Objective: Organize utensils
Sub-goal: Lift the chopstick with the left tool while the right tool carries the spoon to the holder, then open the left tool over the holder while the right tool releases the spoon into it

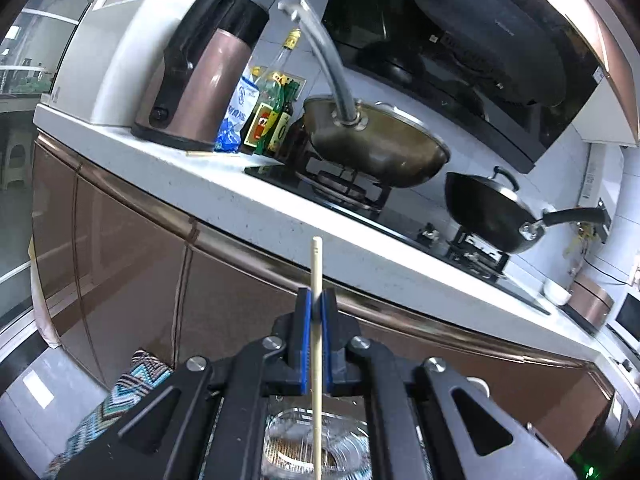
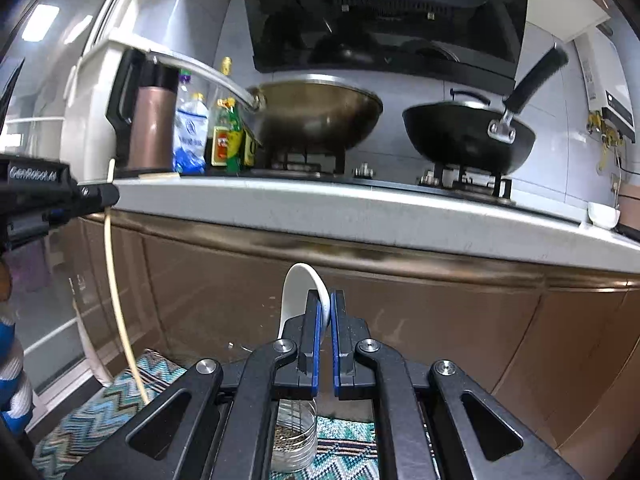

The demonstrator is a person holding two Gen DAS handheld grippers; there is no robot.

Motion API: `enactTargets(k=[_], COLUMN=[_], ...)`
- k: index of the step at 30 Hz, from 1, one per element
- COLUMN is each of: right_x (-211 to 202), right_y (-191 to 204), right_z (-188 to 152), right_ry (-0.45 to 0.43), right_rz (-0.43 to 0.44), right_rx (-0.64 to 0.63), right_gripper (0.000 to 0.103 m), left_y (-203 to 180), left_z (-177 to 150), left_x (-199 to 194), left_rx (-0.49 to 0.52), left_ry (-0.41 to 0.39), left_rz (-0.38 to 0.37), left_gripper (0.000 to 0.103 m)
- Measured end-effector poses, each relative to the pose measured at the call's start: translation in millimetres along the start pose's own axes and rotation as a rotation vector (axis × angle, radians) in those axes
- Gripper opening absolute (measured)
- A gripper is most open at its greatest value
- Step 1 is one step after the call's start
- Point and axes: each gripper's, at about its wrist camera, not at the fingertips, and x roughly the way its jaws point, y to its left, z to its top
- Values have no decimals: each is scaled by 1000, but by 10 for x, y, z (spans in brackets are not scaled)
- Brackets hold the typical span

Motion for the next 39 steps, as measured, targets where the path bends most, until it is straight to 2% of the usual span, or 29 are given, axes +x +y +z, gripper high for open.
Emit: enactTargets(k=[6, 11, 20, 24, 26, 28, 31, 34, 39], right_x=[370, 582, 749, 753, 751, 747, 711, 640, 291], right_y=[114, 168, 232, 200, 163, 125, 75, 40, -16], right_z=[-356, -599, -921, -942, -929, -926, -937, -880, -701], right_ry=[15, 23, 74, 111, 136, 161, 206, 227, 214], right_rz=[-42, -77, -84, -60, -57, -51, -32, -30, -34], right_rx=[-36, -56, -66, -34, -16, 4, 29, 56, 78], right_gripper=[4, 4, 5, 8, 15, 22, 27, 33, 34], left_y=[4, 49, 127, 162, 169, 159, 159, 207, 300], left_z=[-459, -797, -1111, -1111, -1082, -1051, -997, -886, -678], left_x=[470, 710, 810, 694, 577, 409, 173, -112, -606], left_rx=[44, 88, 126, 137, 144, 163, 177, 181, 196], left_ry=[-13, -30, -33, -13, -13, -26, -28, -41, -66], left_rz=[45, 100, 139, 136, 131, 130, 128, 141, 174], left_gripper=[4, 4, 6, 12, 25, 28, 33, 35, 35])
